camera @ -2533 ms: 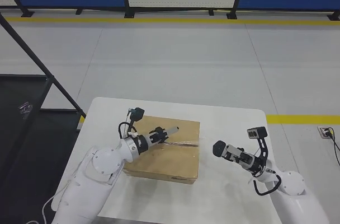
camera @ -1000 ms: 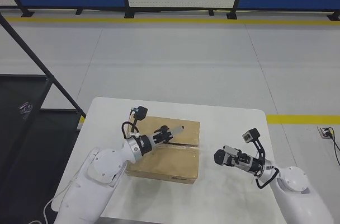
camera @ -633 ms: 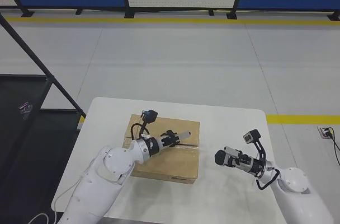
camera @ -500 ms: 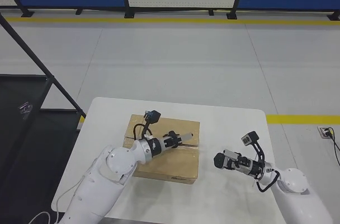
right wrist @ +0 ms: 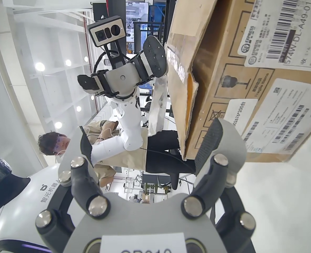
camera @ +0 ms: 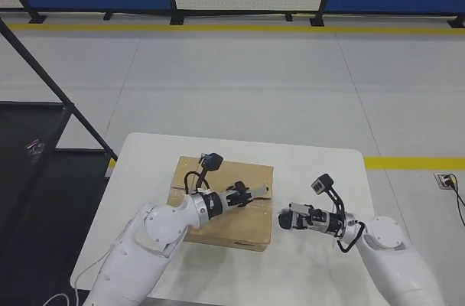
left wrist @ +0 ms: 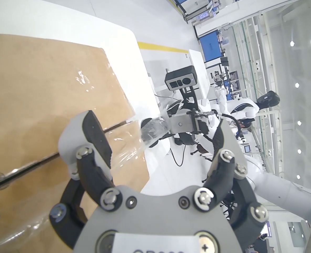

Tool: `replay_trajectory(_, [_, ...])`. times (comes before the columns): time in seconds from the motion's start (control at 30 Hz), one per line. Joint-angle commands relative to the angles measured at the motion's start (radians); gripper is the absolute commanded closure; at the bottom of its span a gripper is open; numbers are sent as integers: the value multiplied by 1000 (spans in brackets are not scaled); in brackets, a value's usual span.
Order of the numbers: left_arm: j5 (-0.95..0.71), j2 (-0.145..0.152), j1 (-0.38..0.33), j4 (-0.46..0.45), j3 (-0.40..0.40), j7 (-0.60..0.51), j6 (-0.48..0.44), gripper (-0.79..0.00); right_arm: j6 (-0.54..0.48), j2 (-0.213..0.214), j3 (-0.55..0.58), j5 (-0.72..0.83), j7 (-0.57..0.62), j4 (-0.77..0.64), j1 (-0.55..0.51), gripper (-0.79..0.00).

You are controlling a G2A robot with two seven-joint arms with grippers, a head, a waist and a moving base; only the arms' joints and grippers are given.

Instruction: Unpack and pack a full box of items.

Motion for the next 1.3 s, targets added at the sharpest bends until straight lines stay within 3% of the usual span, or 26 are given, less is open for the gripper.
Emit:
replay_trajectory(0.0, [4, 2, 11, -14, -6, -4, -4, -785, -6, 0, 0, 7, 12, 7, 1, -785])
replay_trajectory(0.3, [8, 5, 30, -34, -23, 5, 0, -785, -77, 14, 41, 75, 114, -41, -62, -785])
replay_trajectory(0.53, [11, 3, 31, -30, -23, 9, -1, -785, -53, 26, 49, 123, 138, -178, -117, -785])
replay_trajectory(0.97, [4, 3, 40, -46, -33, 10, -6, -785, -54, -4, -62, 121, 137, -52, 14, -785])
replay_trajectory(1.27, [4, 3, 44, -49, -37, 11, -8, -785, -69, -11, -77, 150, 122, -39, 28, -785])
